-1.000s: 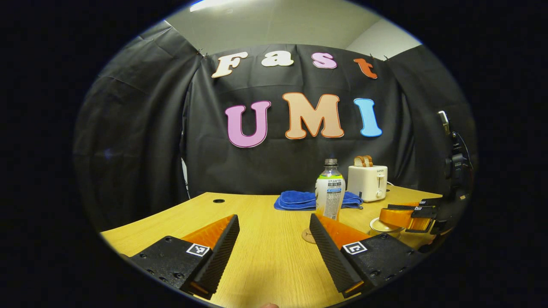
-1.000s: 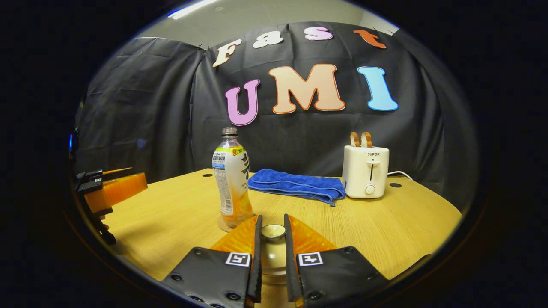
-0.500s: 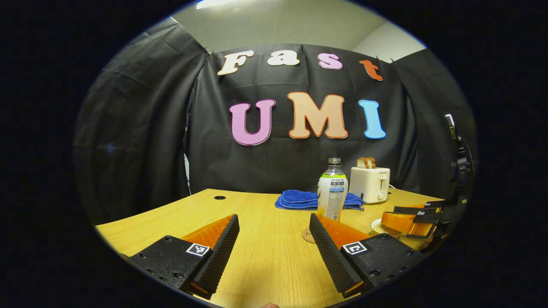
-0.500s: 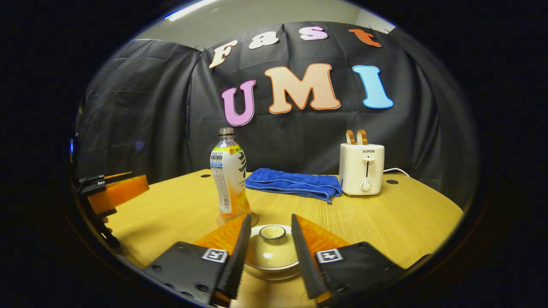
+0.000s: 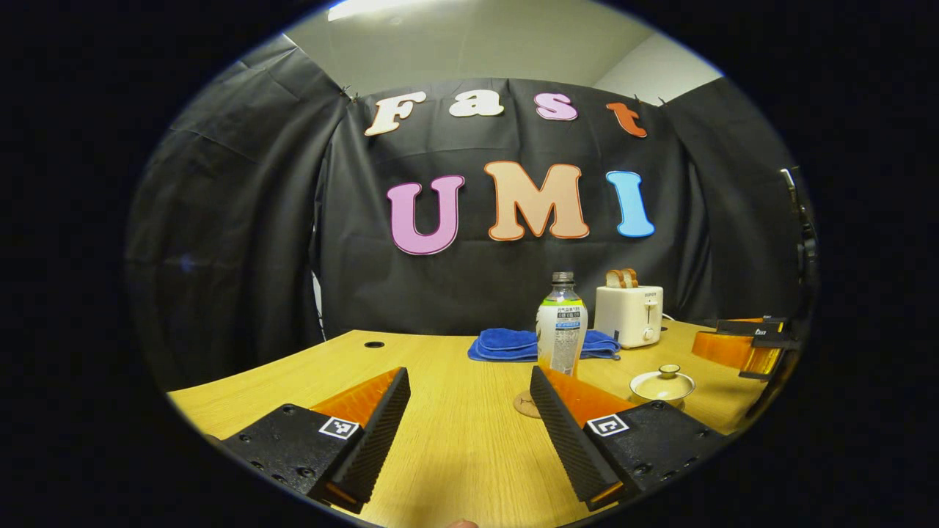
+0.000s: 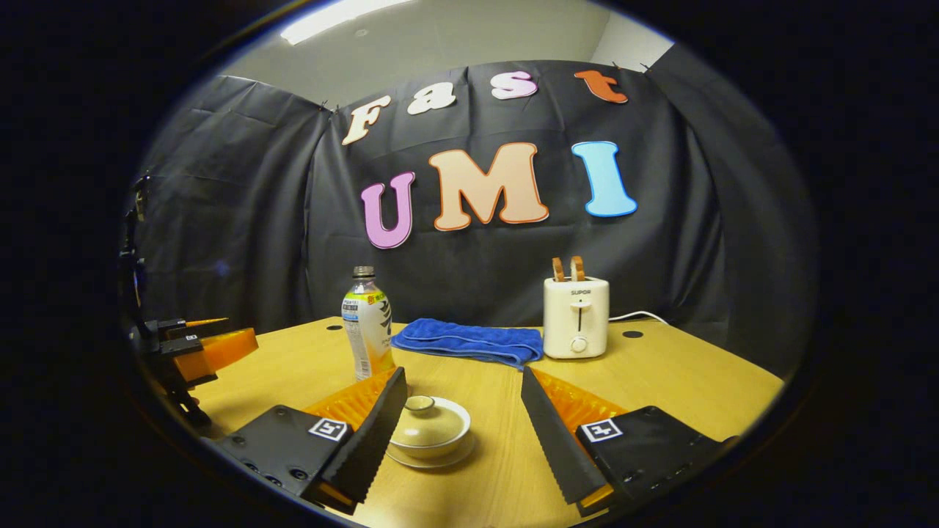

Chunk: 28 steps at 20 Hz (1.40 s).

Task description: Open the teacup lid with one hand, grasp the water bottle and pour water into the teacup with the other hand; after pouring, place the water bottle on the coaster and then close the teacup lid.

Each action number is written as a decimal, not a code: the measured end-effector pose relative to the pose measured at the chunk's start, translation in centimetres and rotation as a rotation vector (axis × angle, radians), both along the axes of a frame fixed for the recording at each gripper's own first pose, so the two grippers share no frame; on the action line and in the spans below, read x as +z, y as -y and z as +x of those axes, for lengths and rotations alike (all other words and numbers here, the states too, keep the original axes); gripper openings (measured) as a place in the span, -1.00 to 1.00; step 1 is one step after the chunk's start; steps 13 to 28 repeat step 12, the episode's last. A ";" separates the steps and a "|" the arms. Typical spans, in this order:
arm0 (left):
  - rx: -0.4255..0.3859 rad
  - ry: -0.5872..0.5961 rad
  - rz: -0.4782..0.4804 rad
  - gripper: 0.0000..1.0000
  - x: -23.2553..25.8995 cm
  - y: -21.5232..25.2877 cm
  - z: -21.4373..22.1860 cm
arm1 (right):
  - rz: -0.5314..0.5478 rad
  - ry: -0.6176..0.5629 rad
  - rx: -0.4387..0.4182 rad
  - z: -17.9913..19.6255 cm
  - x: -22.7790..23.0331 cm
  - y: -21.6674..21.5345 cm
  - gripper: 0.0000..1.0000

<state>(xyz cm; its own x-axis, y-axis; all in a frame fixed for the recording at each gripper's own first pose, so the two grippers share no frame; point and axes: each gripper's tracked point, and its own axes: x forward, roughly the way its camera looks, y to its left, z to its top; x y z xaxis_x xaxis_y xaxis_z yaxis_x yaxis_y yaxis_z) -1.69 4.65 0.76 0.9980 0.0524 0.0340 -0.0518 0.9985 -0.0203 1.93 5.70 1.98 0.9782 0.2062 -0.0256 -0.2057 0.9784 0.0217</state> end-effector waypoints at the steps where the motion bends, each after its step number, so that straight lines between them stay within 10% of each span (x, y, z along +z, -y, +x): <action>1: 0.000 0.000 -0.002 0.92 -0.2 0.0 -0.2 | -0.005 0.004 -0.012 -0.4 0.0 0.7 0.89; 28: 0.013 -0.015 -0.011 0.92 -1.8 -1.1 -1.4 | -0.022 -0.020 -0.086 -3.0 -2.1 4.9 0.96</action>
